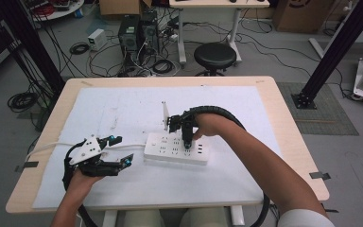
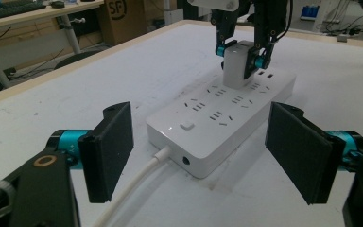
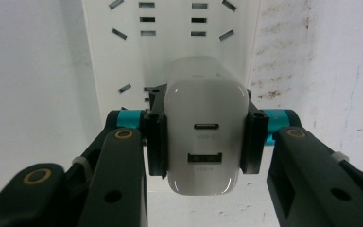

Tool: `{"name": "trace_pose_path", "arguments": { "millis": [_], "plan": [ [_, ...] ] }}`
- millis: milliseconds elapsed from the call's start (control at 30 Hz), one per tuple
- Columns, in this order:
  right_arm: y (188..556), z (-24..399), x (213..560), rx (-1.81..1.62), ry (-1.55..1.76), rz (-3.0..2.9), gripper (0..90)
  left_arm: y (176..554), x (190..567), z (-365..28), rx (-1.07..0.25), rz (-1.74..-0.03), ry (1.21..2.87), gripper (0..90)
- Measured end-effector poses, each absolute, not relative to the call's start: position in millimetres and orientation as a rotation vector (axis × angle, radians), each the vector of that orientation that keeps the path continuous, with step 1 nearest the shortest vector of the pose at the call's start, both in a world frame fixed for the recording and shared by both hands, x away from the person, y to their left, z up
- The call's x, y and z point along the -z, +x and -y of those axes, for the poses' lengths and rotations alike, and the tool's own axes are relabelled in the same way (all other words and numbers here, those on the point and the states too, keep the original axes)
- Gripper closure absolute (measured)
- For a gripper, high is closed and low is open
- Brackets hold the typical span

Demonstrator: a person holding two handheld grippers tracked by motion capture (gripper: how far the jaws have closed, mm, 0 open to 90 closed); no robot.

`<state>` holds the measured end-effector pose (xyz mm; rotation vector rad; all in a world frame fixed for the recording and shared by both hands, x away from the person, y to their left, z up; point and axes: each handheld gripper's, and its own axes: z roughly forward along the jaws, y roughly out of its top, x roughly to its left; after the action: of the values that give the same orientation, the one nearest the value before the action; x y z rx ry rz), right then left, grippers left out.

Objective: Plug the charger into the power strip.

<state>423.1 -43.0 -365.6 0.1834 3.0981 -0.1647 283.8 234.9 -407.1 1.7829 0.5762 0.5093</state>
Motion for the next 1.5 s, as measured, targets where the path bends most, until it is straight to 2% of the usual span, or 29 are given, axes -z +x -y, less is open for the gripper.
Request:
{"name": "trace_pose_path", "arguments": {
  "millis": [233,433,633,667,933,1033,1200,1267,1400,1500],
  "plan": [
    [425.0,47.2,367.5,0.115,0.176,-3.106,63.8,286.6,409.1,-232.0,-0.508,-0.571,1.792,24.4],
    [423.0,65.2,370.0,-0.131,0.236,-3.107,63.4,286.2,408.6,-232.6,-0.513,-0.581,1.787,24.4],
    [419.9,68.6,370.7,-0.185,0.228,-3.083,62.7,285.4,406.6,-233.1,-0.512,-0.584,1.785,24.4],
    [420.1,69.3,371.4,-0.201,0.235,-3.081,61.4,285.1,406.5,-233.1,-0.513,-0.585,1.783,24.4],
    [425.8,78.5,363.3,-0.409,0.435,-3.007,27.4,283.9,405.9,-235.5,-0.517,-0.588,1.777,24.4],
    [426.7,82.2,357.9,-0.462,0.490,-2.962,21.0,283.3,405.7,-235.9,-0.520,-0.590,1.779,24.4],
    [425.3,89.1,353.6,-0.533,0.554,-2.947,20.3,282.8,405.2,-236.4,-0.524,-0.591,1.773,24.3],
    [424.1,91.5,351.9,-0.543,0.575,-2.918,15.6,283.1,404.8,-236.9,-0.525,-0.591,1.774,24.3],
    [424.3,100.8,346.6,-0.634,0.646,-2.879,15.4,283.0,403.5,-237.0,-0.529,-0.590,1.770,24.4],
    [422.6,110.3,342.9,-0.717,0.660,-2.878,10.2,282.8,402.5,-236.9,-0.528,-0.590,1.766,24.4]
  ]
}}
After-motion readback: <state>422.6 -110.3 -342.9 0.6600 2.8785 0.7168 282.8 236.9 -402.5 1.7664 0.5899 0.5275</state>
